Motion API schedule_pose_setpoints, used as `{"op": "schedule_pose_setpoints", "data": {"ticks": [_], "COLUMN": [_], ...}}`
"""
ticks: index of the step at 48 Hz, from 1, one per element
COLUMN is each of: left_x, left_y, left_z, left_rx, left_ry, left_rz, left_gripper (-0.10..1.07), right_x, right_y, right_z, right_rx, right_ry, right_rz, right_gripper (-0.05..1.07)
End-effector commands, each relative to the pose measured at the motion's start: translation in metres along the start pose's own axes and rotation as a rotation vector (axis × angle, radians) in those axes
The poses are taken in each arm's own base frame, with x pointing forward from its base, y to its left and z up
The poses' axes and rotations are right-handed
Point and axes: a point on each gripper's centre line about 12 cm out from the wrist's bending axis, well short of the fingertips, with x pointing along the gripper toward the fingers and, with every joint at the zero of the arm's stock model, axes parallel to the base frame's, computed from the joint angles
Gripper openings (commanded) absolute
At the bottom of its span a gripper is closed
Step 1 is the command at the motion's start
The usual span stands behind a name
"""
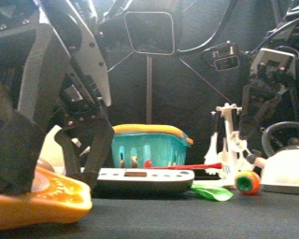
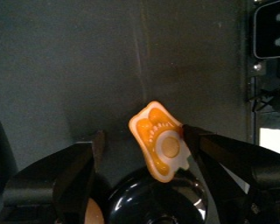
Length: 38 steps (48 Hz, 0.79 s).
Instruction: Grab squash half on table
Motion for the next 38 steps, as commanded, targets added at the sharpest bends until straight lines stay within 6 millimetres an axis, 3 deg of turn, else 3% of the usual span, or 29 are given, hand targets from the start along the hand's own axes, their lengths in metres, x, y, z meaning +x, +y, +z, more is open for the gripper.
{"op": "schedule_pose_setpoints", "data": {"ticks": [1, 12, 27, 38], "left_x": [-0.006, 0.003, 0.000, 0.000], "left_y": [-0.004, 0.004, 0.006, 0.007], "left_z": [0.010, 0.002, -0.004, -0.004], "left_rx": [0.006, -0.028, -0.014, -0.009], "left_ry": [-0.029, 0.013, 0.067, 0.065], "left_rz": [0.013, 0.072, 0.106, 0.112], "left_gripper": [1.03, 1.03, 1.02, 0.84], "right_x": [-0.004, -0.003, -0.003, -0.003], "right_y": [0.001, 0.001, 0.001, 0.001], "right_z": [0.005, 0.005, 0.005, 0.005], "right_rx": [0.007, 0.008, 0.007, 0.005], "right_ry": [-0.021, -0.019, -0.020, -0.021], "right_rz": [0.013, 0.015, 0.013, 0.013], "right_gripper": [0.71, 0.71, 0.71, 0.71]}}
